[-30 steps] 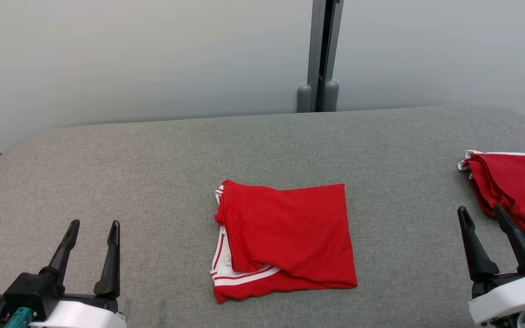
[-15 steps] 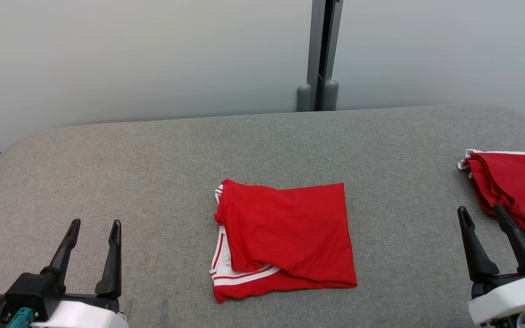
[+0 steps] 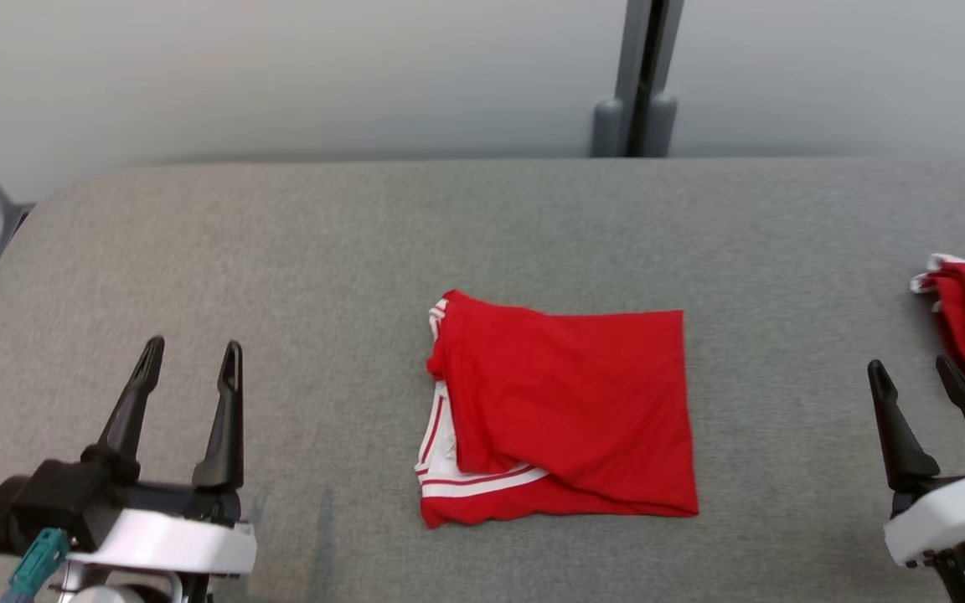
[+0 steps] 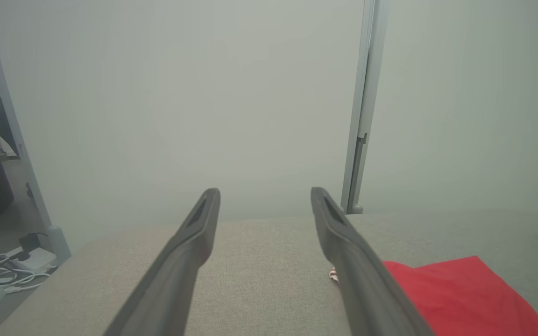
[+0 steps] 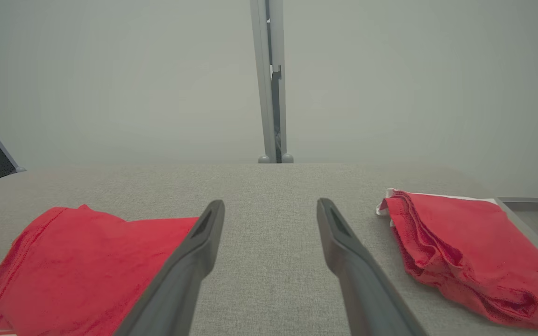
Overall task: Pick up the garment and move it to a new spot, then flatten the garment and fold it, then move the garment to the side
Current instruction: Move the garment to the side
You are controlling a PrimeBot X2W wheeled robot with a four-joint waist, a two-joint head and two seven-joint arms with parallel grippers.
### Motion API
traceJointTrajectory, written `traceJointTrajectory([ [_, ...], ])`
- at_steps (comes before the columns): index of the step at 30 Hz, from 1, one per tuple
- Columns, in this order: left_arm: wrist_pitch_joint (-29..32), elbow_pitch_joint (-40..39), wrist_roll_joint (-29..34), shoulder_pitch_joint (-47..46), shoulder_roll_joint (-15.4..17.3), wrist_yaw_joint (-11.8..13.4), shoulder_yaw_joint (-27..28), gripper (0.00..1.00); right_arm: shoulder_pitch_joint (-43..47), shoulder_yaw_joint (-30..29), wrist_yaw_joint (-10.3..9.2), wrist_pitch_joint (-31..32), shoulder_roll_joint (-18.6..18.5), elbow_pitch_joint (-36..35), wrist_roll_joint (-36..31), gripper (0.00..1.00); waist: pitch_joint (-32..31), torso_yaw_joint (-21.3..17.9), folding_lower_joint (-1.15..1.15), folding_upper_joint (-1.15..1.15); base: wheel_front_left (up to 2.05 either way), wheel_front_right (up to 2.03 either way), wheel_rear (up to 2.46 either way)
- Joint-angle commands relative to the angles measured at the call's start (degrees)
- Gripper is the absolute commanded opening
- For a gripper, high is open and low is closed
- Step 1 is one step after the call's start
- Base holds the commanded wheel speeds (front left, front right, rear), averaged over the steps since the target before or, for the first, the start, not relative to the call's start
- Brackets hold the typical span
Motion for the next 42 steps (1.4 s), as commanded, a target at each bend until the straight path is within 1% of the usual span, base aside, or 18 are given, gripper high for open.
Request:
traceJointTrajectory([
  [1, -0.7, 0.5, -0.2, -2.0, 0.0, -0.4, -0.2, 1.00, -1.9, 0.8, 0.00, 0.1, -0.6, 1.7, -0.3, 1.00, 3.8, 3.2, 0.00, 0.00, 0.00, 0.00, 0.00],
  [3, -1.4, 1.2, -0.3, -4.0, -0.5, -0.9, -0.6, 1.00, -4.0, 1.7, 0.00, 0.1, -1.1, 4.6, -0.1, 1.00, 5.8, 4.9, 0.00, 0.00, 0.00, 0.00, 0.00],
  [4, -1.4, 1.2, -0.3, -4.0, -0.5, -0.9, -0.6, 1.00, -4.0, 1.7, 0.00, 0.1, -1.1, 4.6, -0.1, 1.00, 5.8, 4.9, 0.00, 0.00, 0.00, 0.00, 0.00],
  [5, -2.2, 2.2, -0.3, -6.1, -1.0, -1.5, -1.4, 1.00, -6.1, 3.1, 0.00, -0.2, -1.4, 7.6, 0.5, 1.00, 7.4, 6.8, 0.00, 0.00, 0.00, 0.00, 0.00],
  [6, -2.5, 2.8, -0.3, -7.0, -1.2, -1.7, -1.7, 1.00, -6.9, 4.1, 0.00, -0.2, -1.6, 9.2, 0.7, 1.00, 8.1, 7.6, 0.00, 0.00, 0.00, 0.00, 0.00],
  [7, -2.5, 2.8, -0.3, -7.0, -1.2, -1.7, -1.7, 1.00, -6.9, 4.1, 0.00, -0.2, -1.6, 9.2, 0.7, 1.00, 8.1, 7.6, 0.00, 0.00, 0.00, 0.00, 0.00],
  [9, -3.1, 4.0, -0.3, -8.3, -1.7, -2.1, -2.1, 1.00, -8.5, 6.0, 0.00, -0.3, -1.9, 12.3, 1.6, 1.00, 8.9, 8.9, 0.00, 0.00, 0.00, 0.00, 0.00],
  [10, -3.6, 5.2, -0.4, -9.4, -2.2, -2.3, -2.3, 1.00, -10.0, 7.9, 0.00, -0.3, -2.2, 15.4, 2.4, 1.00, 9.6, 10.1, 0.00, 0.00, 0.00, 0.00, 0.00],
  [11, -3.6, 5.2, -0.4, -9.4, -2.2, -2.3, -2.3, 1.00, -10.0, 7.9, 0.00, -0.3, -2.2, 15.4, 2.4, 1.00, 9.6, 10.1, 0.00, 0.00, 0.00, 0.00, 0.00],
  [15, -4.2, 7.0, -0.4, -10.8, -2.9, -2.9, -2.6, 1.00, -11.8, 12.0, 0.00, -0.1, -2.7, 20.0, 4.9, 1.00, 10.5, 11.7, 0.00, 0.00, 0.00, 0.00, 0.00],
  [19, -4.4, 8.2, -0.2, -11.6, -3.2, -3.3, -2.3, 1.00, -12.7, 15.5, 0.00, 1.8, -3.3, 23.2, 7.6, 1.00, 10.9, 12.1, 0.00, 0.00, 0.00, 0.00, 0.00],
  [20, -4.4, 8.4, -0.1, -11.8, -3.3, -3.3, -2.1, 1.00, -12.9, 16.2, 0.00, 2.2, -3.5, 23.8, 8.3, 0.48, 10.9, 12.0, 0.00, 0.00, 0.00, 0.00, 0.00],
  [21, -4.4, 8.6, 0.0, -11.8, -3.3, -3.4, -1.9, 1.00, -13.2, 16.7, 0.00, 2.2, -3.6, 24.2, 8.9, 0.37, 10.9, 11.9, 0.00, 0.00, 0.00, 0.00, 0.00],
  [22, -4.4, 8.7, 0.1, -11.9, -3.3, -3.5, -1.7, 1.00, -13.6, 17.1, 0.00, 2.3, -3.7, 24.5, 9.5, 0.02, 11.0, 11.7, 0.00, 0.00, 0.00, 0.00, 0.00],
  [27, -4.5, 8.4, 0.9, -12.4, -3.5, -3.9, -0.9, 1.00, -15.0, 19.6, -0.01, 2.3, -5.7, 24.0, 10.9, 0.00, 10.5, 10.1, 0.00, 0.00, 0.00, 0.00, 0.00],
  [31, -4.4, 7.9, 1.4, -11.8, -3.1, -4.3, -0.2, 1.00, -14.8, 21.2, -0.02, 1.7, -8.3, 21.3, 10.4, 0.00, 10.1, 7.3, 0.00, 0.00, 0.00, 0.00, 0.00],
  [36, -4.5, 6.9, 1.7, -10.8, -2.2, -4.6, 1.1, 1.00, -14.0, 23.1, -0.02, 2.7, -13.4, 16.3, 8.1, 0.00, 10.2, 1.7, 0.00, 0.00, 0.00, 0.00, 0.00],
  [42, -4.5, 5.3, 1.9, -10.3, -1.2, -4.6, 2.0, 1.00, -14.1, 23.0, -0.01, 5.0, -19.9, 8.3, 5.5, 0.00, 11.0, -5.8, 0.00, 0.00, 0.00, 0.00, 0.00],
])
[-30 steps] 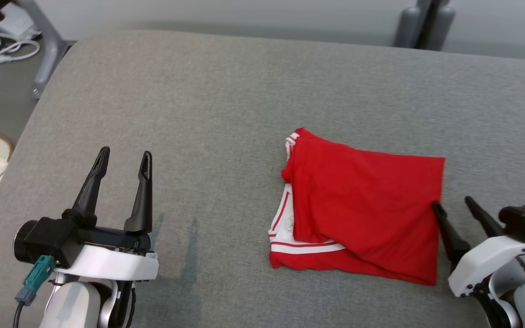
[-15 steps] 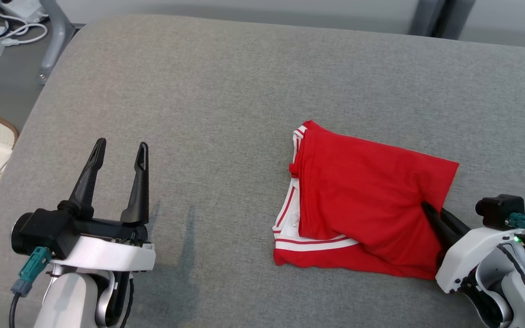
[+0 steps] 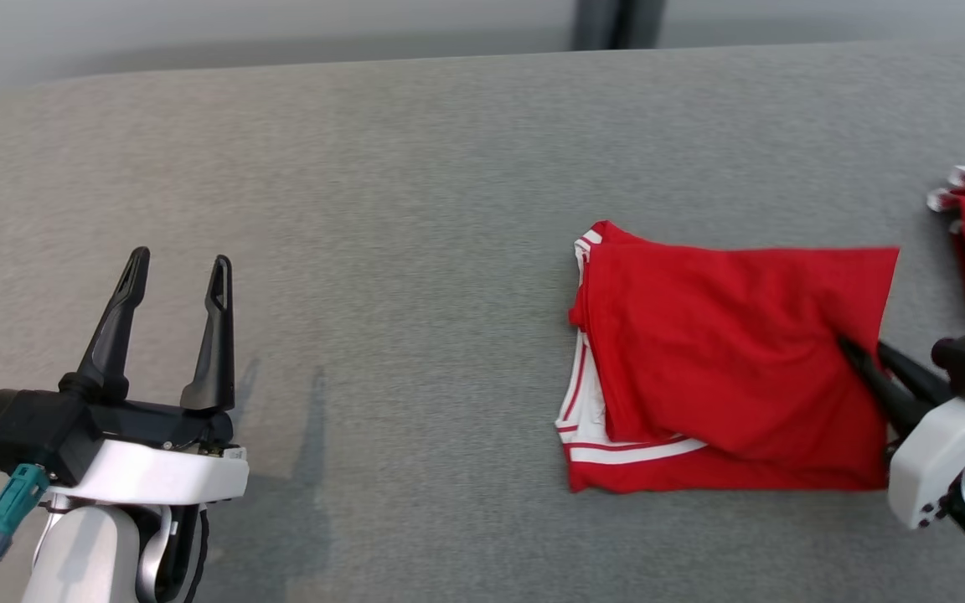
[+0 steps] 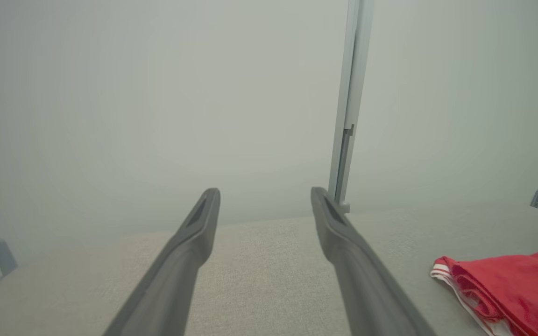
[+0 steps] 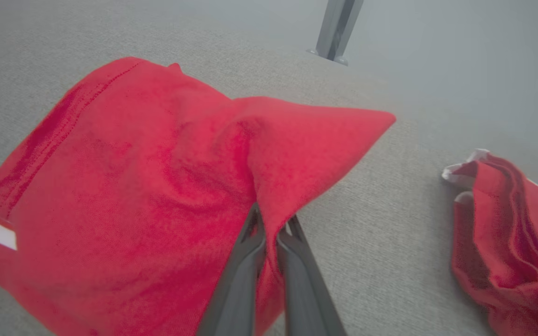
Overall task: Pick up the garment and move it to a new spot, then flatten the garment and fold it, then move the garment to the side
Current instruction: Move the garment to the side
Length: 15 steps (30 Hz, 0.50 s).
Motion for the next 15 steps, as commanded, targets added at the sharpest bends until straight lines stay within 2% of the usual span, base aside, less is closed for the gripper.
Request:
traceJointTrajectory([
  [1, -0.2, -0.7, 0.3, -0.2, 0.7, -0.1, 0.3, 1.00, -1.1, -0.2, -0.03, 0.8, -1.9, -2.5, -0.9, 0.00, 0.9, -5.2, 0.00, 0.00, 0.00, 0.00, 0.00],
  [6, 0.0, -2.1, 0.6, -1.4, 1.2, -0.2, -0.2, 1.00, -7.4, 1.3, -0.03, 3.1, -6.4, -7.6, -0.8, 0.00, 3.1, -9.6, 0.00, 0.00, 0.00, 0.00, 0.00],
  [10, 0.6, -3.0, 0.7, -2.7, 1.6, -0.2, -0.9, 1.00, -12.4, 2.1, -0.03, 3.2, -8.3, -8.2, 0.4, 0.00, 5.1, -11.3, 0.00, 0.00, 0.00, 0.00, 0.00],
  [15, 1.6, -4.1, 1.1, -5.3, 2.3, -0.7, -2.6, 1.00, -17.7, -0.8, -0.03, 1.4, -11.8, -3.6, 2.9, 0.00, 8.8, -12.5, 0.00, 0.00, 0.00, 0.00, 0.00],
])
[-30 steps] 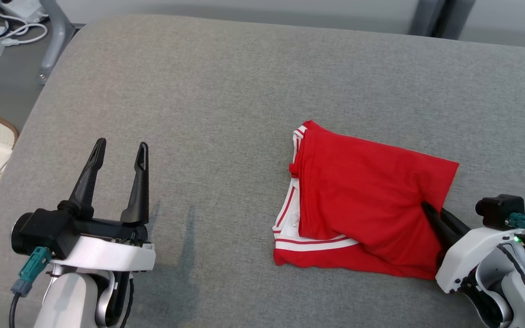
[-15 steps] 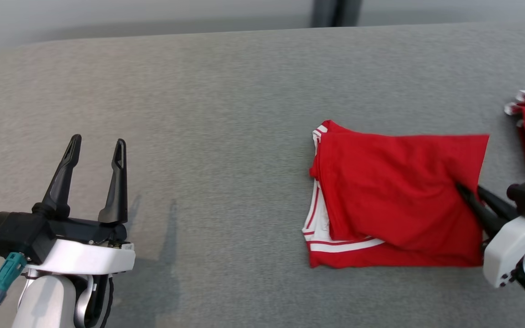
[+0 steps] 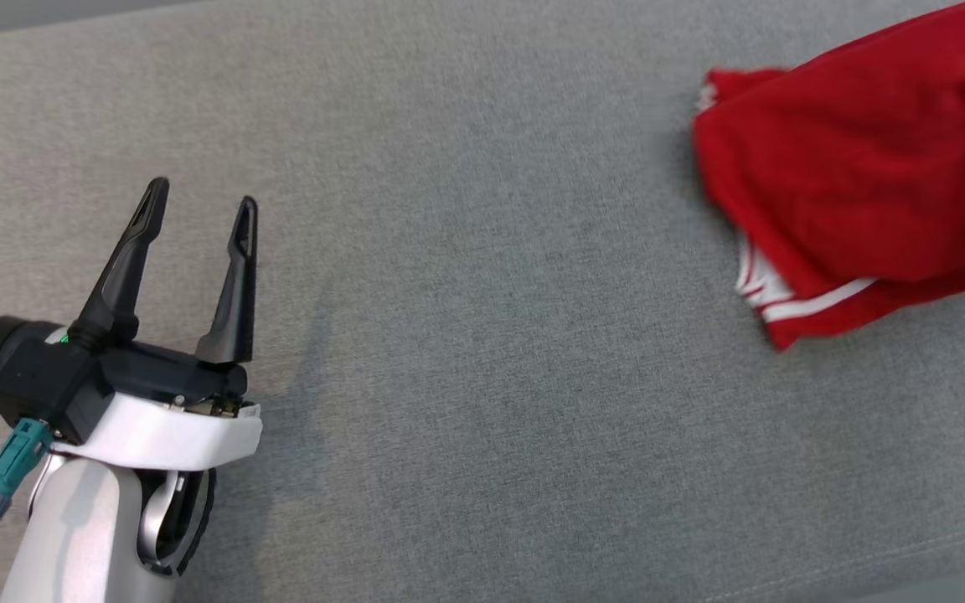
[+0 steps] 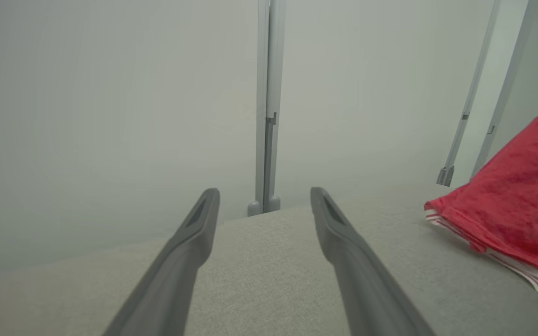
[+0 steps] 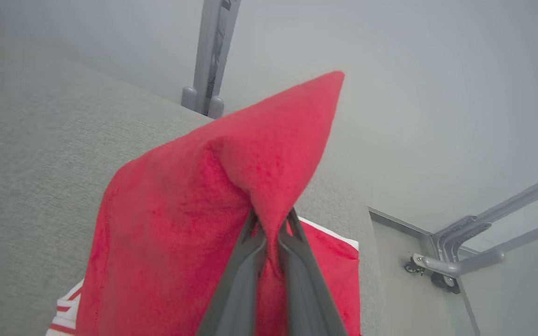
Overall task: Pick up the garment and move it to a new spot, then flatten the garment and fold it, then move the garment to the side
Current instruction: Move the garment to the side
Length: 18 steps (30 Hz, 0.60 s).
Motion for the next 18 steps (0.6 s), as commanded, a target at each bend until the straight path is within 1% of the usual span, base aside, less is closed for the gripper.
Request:
traceJointTrajectory([
  [1, 0.2, -0.3, 0.2, -1.3, 0.6, -0.3, -0.1, 1.00, -0.5, -0.6, -0.04, -0.9, -0.3, 1.0, 0.8, 0.00, 2.4, -1.2, 0.00, 0.00, 0.00, 0.00, 0.00],
  [4, 1.0, -1.1, 0.4, -3.2, 1.3, -0.5, -1.0, 1.00, -2.7, -3.4, -0.04, -3.6, -3.1, 5.6, 1.8, 0.00, 5.5, -1.7, 0.00, 0.00, 0.00, 0.00, 0.00],
  [9, 2.4, -2.5, 0.7, -5.0, 3.1, -0.7, -1.3, 1.00, -6.3, -4.9, -0.04, -6.0, -5.5, 10.2, 1.7, 0.00, 9.2, -2.6, 0.00, 0.00, 0.00, 0.00, 0.00],
  [14, 3.1, -3.6, 1.0, -7.1, 4.3, -0.9, -2.2, 1.00, -11.6, -5.0, -0.04, -8.2, -5.6, 16.9, -0.8, 0.01, 12.5, -2.6, 0.00, 0.00, 0.00, 0.00, 0.00],
  [15, 3.3, -3.8, 1.0, -7.5, 4.5, -0.9, -2.3, 1.00, -12.7, -5.6, -0.05, -9.0, -5.4, 18.9, -2.2, 0.11, 13.1, -2.5, 0.00, 0.00, 0.00, 0.00, 0.00],
  [16, 3.5, -4.0, 1.0, -7.8, 4.6, -0.9, -2.4, 1.00, -13.7, -6.6, -0.05, -9.5, -4.9, 21.0, -3.2, 0.37, 13.6, -2.4, 0.00, 0.00, 0.00, 0.00, 0.00],
  [17, 3.5, -4.1, 1.0, -8.1, 4.7, -0.9, -2.5, 1.00, -14.5, -7.6, -0.04, -9.8, -4.0, 23.3, -4.8, 0.48, 14.0, -2.2, 0.00, 0.00, 0.00, 0.00, 0.00],
  [18, 3.4, -4.1, 1.0, -8.4, 4.7, -1.0, -2.7, 1.00, -15.1, -8.4, -0.03, -10.3, -2.8, 25.1, -6.2, 1.00, 14.3, -2.1, 0.00, 0.00, 0.00, 0.00, 0.00],
])
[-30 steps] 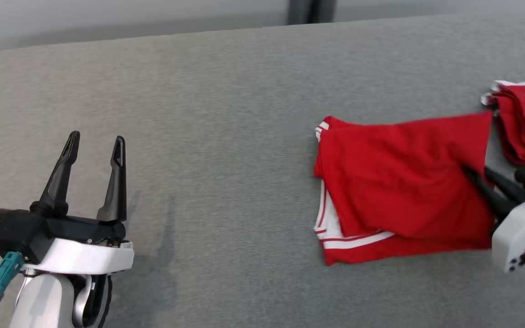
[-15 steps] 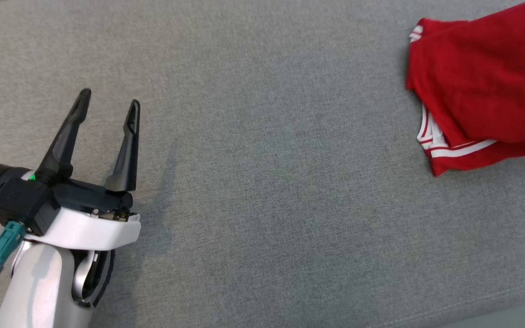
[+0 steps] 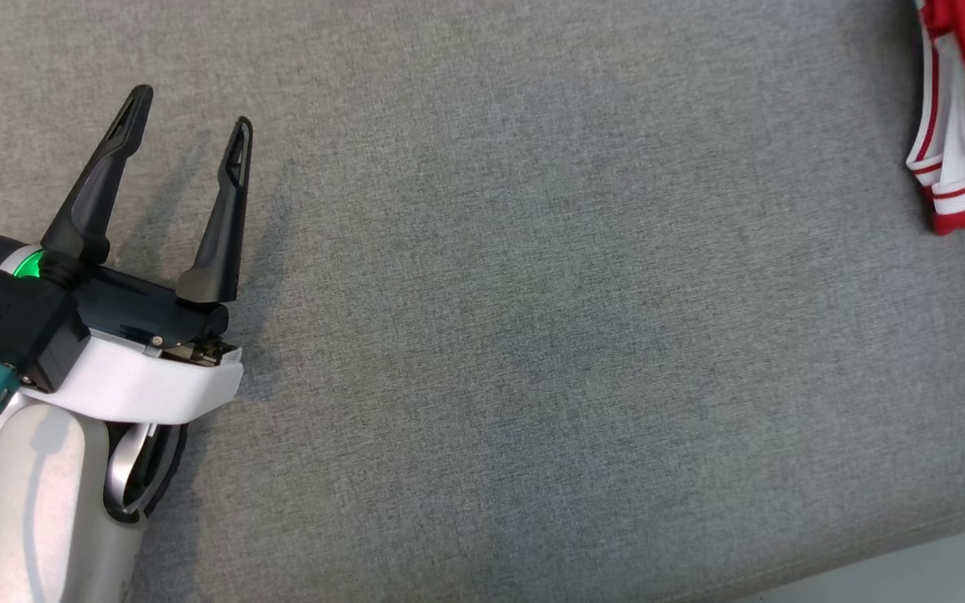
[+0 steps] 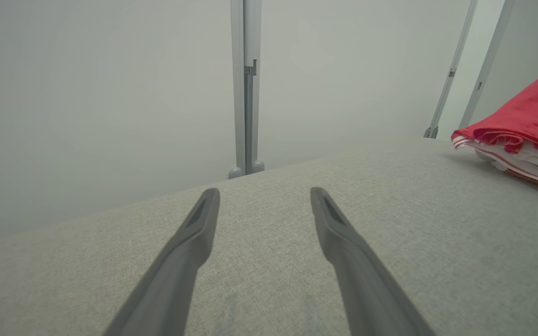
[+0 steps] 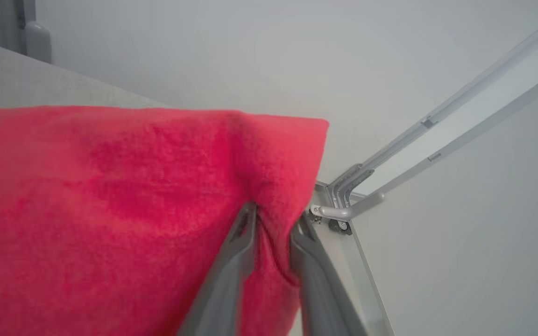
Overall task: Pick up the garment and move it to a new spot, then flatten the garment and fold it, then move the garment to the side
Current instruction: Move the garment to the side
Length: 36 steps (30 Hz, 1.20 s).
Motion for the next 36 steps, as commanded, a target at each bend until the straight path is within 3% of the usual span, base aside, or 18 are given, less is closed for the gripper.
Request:
traceJointTrajectory([
  [1, -0.2, -0.1, 0.3, -1.1, 0.3, -0.2, 0.0, 1.00, -0.9, -0.9, -0.02, -1.6, 2.0, 1.1, -1.2, 1.00, 0.8, 0.3, 0.00, 0.00, 0.00, 0.00, 0.00],
  [9, -0.9, 1.2, -0.5, -0.2, 0.5, 0.5, 0.4, 1.00, -0.7, -4.4, -0.03, -6.1, 8.1, 9.0, -5.3, 1.00, -0.1, 0.6, 0.00, 0.00, 0.00, 0.00, 0.00],
  [15, -1.9, 2.9, -1.2, 1.8, 0.1, 1.6, 1.1, 1.00, 1.1, -7.8, -0.03, -10.5, 12.6, 7.7, -3.5, 1.00, -4.3, 0.8, 0.00, 0.00, 0.00, 0.00, 0.00],
  [20, -2.7, 4.3, -1.9, 4.4, -0.4, 2.8, 2.2, 1.00, 5.2, -9.5, -0.03, -11.7, 16.2, 2.4, -3.4, 1.00, -8.5, 1.4, 0.00, 0.00, 0.00, 0.00, 0.00],
  [25, -3.4, 5.3, -2.9, 7.5, -1.3, 4.3, 3.3, 1.00, 13.7, -11.5, -0.03, -12.0, 22.1, -7.8, -4.5, 1.00, -13.7, 3.2, 0.00, 0.00, 0.00, 0.00, 0.00],
  [36, -3.0, 5.2, -4.2, 15.5, -1.3, 7.4, 5.8, 1.00, 31.2, -11.1, -0.02, -6.6, 34.5, -26.6, -7.6, 1.00, -23.4, 7.1, 0.00, 0.00, 0.00, 0.00, 0.00],
])
